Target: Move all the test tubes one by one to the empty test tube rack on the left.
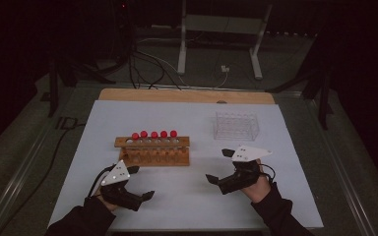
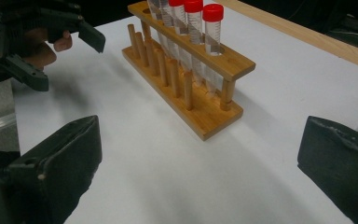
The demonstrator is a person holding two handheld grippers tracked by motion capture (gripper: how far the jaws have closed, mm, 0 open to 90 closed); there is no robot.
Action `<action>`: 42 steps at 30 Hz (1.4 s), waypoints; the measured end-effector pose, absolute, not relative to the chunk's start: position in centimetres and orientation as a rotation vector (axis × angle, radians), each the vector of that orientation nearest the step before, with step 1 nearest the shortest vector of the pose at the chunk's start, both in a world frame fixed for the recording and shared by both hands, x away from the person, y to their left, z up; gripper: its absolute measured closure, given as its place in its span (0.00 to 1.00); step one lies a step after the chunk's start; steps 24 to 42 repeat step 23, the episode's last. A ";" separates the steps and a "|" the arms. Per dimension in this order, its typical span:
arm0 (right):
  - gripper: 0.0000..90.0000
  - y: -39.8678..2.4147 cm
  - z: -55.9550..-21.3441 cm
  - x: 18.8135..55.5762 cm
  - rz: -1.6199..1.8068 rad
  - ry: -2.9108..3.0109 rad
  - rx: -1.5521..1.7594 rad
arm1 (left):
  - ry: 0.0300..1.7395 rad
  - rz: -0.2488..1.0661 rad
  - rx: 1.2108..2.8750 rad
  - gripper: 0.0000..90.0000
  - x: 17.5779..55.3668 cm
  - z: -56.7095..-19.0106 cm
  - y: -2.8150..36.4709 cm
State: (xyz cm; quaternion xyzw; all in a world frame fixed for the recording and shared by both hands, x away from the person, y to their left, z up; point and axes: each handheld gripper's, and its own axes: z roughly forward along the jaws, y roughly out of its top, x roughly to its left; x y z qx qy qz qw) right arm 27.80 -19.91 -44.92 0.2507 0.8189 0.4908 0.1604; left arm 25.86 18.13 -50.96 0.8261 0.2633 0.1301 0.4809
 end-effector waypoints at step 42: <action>0.00 -19.8 -45.6 27.9 1.373 2.351 0.707 | 0.618 0.276 2.023 0.01 25.4 -51.9 17.7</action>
